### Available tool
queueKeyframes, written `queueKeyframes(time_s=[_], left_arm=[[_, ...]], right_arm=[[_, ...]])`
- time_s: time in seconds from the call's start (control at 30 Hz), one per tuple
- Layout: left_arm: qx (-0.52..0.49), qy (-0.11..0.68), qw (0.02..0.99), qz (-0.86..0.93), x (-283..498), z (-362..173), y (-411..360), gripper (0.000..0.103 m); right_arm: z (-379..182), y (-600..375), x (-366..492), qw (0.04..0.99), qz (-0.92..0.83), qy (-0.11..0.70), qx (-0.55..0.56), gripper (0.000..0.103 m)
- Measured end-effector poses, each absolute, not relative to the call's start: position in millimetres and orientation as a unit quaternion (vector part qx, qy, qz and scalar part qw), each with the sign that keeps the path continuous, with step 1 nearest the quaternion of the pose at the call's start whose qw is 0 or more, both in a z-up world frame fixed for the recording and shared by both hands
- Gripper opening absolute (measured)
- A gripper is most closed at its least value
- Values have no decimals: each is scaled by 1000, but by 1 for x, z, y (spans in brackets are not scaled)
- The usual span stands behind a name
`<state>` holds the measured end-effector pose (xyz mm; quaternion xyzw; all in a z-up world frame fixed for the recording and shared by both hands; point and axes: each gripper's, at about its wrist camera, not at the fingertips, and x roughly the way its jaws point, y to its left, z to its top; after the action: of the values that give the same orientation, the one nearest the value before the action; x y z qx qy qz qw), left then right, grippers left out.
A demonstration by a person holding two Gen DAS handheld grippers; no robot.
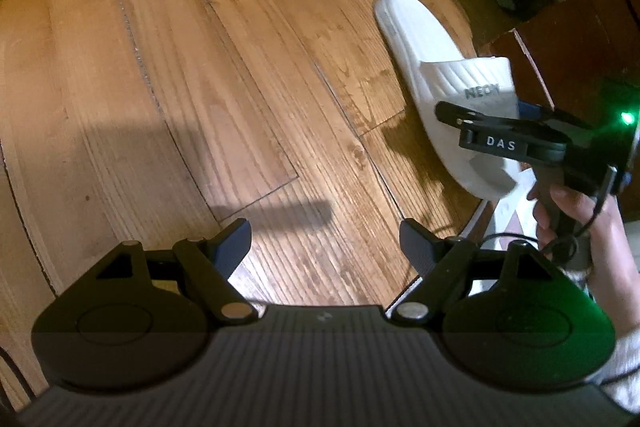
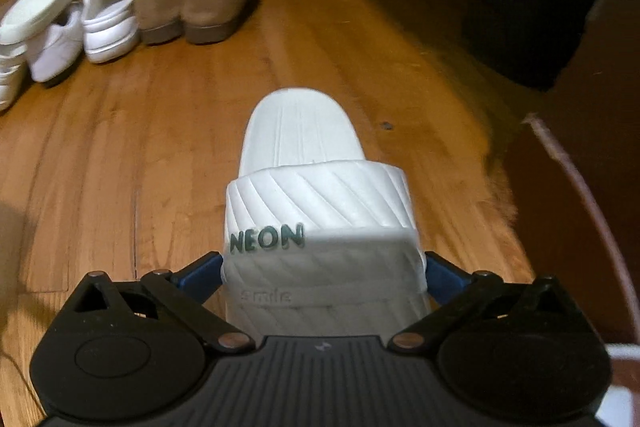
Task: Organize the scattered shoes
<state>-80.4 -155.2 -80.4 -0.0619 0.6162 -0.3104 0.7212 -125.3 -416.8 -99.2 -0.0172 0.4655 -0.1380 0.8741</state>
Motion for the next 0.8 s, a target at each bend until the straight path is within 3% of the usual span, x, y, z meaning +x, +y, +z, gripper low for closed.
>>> queueKeyframes(time_s=[0.53,0.8], left_arm=[[-81,623,717,-302,-91,-71,-127,81],[-95,624,715,-302,-92,-66,-113,81]], right_arm=[[-99,-409,-122,876,-107,467,-50,103],[-102,-451,-114,843,-100,515,116,103]])
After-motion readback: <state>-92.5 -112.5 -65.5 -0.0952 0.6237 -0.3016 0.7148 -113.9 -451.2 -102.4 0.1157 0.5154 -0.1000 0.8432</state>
